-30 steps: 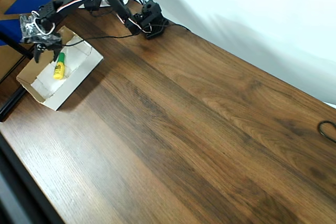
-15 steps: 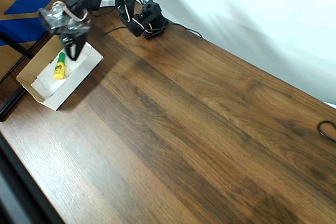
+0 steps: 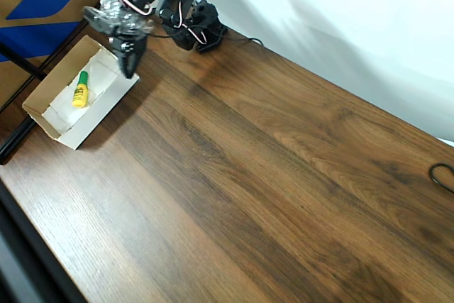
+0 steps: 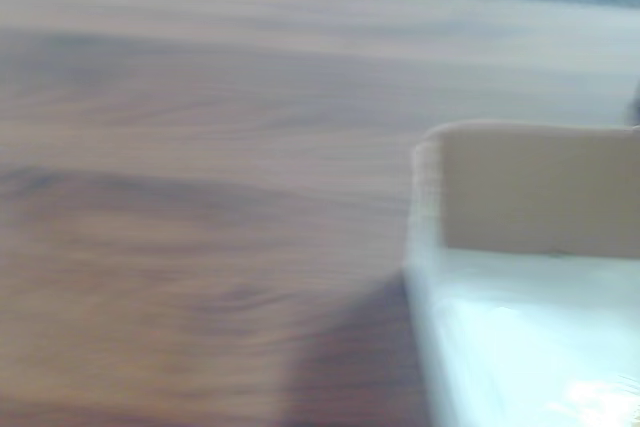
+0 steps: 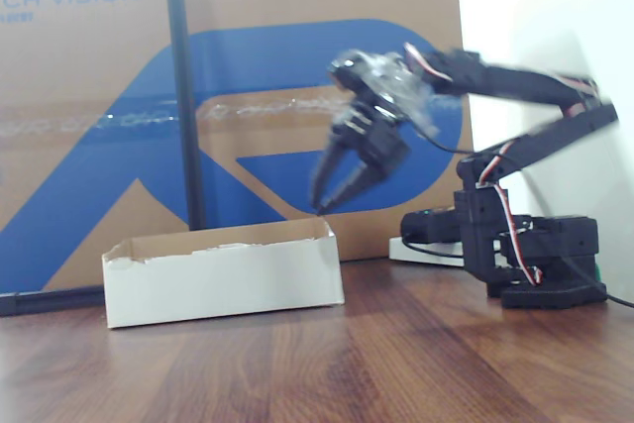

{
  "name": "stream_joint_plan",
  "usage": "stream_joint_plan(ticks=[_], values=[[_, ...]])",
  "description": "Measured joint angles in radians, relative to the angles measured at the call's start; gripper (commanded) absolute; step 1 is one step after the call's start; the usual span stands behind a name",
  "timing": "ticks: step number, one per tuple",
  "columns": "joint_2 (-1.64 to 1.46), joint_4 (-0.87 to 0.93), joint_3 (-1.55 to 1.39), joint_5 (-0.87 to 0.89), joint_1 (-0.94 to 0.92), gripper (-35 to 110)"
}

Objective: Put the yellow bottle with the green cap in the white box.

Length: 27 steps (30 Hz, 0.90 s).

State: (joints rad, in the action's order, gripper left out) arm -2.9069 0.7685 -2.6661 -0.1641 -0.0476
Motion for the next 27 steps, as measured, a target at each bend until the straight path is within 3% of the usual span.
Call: stream_joint_plan(ticks=[13,16,27], values=[[-0.601,0.325,-0.33,-0.028,0.117,0],[-0.623,0.397,-0.337,-0.028,0.109,0],[-0.623,0.403,-0.479,-0.038,0.101,0]])
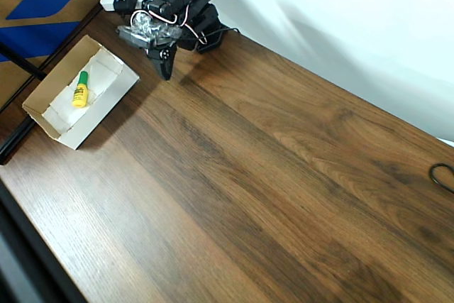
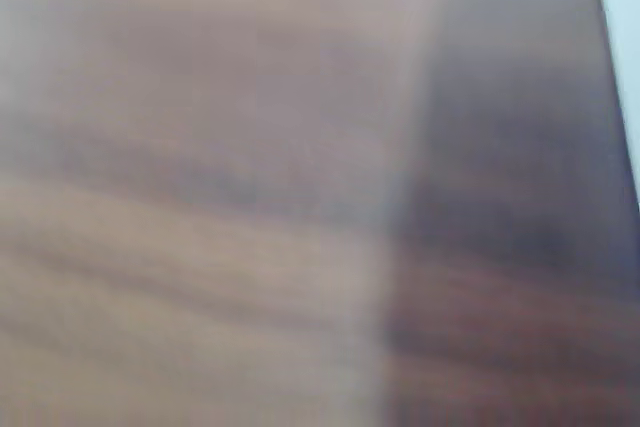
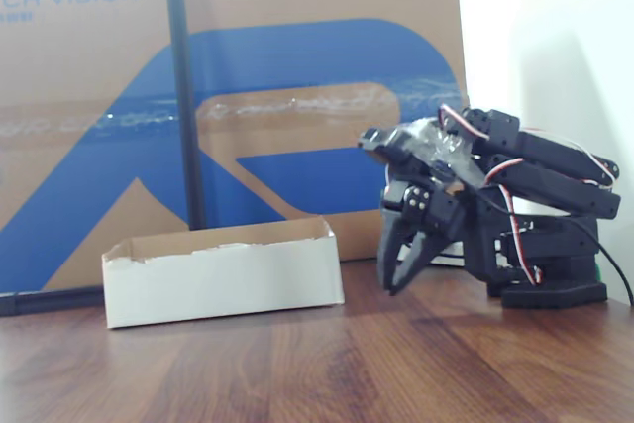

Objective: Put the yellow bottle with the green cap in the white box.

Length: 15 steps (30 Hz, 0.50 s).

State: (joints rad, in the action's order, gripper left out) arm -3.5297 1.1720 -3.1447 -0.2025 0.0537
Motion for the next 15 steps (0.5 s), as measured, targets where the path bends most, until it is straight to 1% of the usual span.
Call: stream_joint_plan(ticks=[7,15], values=[[0.0,0.086,0.0,0.011,-0.006,0],[-0.002,0.114,0.0,0.029,0.005,0]])
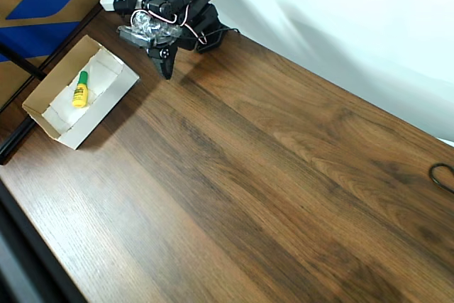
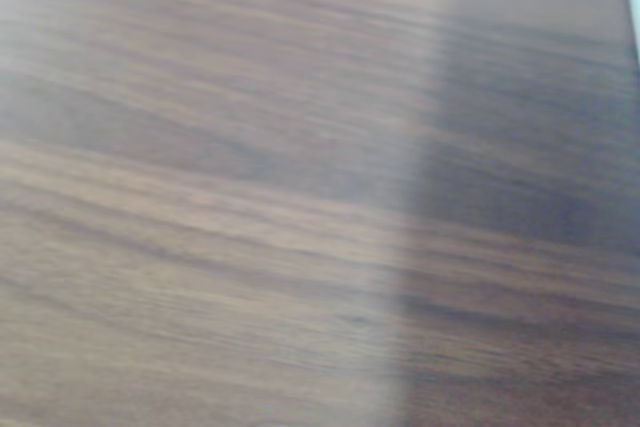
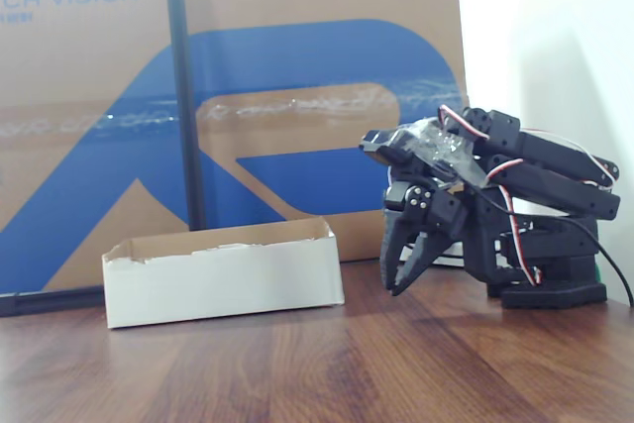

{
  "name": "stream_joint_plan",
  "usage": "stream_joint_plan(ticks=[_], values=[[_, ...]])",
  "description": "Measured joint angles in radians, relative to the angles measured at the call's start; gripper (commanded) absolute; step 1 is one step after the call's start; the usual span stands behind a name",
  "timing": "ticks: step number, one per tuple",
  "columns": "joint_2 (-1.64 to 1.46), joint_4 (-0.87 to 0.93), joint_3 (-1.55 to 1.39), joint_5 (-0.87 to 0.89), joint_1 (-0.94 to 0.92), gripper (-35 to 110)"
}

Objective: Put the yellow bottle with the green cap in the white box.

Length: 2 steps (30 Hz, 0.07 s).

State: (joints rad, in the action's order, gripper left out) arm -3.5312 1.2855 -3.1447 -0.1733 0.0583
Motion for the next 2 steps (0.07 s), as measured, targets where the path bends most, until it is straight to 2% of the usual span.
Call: stream_joint_plan(ticks=[2], values=[[0.0,0.0,0.0,0.0,-0.006,0]])
